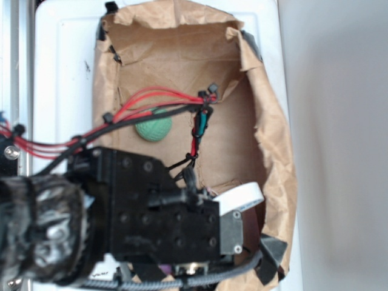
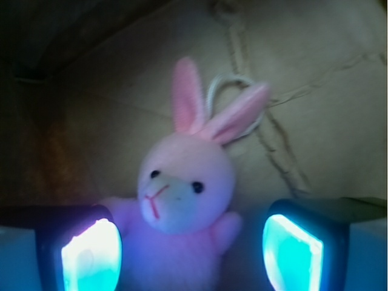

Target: Grab the pink bunny.

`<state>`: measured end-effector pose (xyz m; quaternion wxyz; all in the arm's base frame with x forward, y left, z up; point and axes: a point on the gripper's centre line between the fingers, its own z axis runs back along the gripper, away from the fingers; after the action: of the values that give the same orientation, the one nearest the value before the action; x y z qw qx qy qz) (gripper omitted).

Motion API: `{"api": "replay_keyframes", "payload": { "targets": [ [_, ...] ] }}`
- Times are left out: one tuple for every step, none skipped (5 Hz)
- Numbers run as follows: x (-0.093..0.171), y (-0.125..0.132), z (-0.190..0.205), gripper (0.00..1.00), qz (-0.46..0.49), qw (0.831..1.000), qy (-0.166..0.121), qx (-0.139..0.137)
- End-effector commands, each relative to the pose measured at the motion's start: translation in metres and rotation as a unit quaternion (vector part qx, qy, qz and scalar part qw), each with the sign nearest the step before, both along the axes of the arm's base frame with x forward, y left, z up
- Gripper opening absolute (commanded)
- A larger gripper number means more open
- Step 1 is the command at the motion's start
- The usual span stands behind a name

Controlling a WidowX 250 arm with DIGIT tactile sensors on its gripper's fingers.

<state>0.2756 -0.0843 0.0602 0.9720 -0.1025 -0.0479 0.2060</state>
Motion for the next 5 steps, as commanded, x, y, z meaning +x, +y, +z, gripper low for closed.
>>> {"api": "replay_keyframes", "payload": {
  "targets": [
    [0.002, -0.015, -0.004, 1.00, -0.026, 0.999, 0.019, -0.025],
    [0.006, -0.014, -0.014, 1.00, -0.023, 0.999, 0.019, -0.012],
    [0.013, -0.009, -0.025, 1.00, -0.013, 1.000, 0.016, 0.012],
    [0.016, -0.006, -0.028, 0.30, -0.003, 1.000, 0.009, 0.020],
    [0.015, -0.004, -0.022, 0.00, -0.001, 1.000, 0.005, 0.013]
  ]
}}
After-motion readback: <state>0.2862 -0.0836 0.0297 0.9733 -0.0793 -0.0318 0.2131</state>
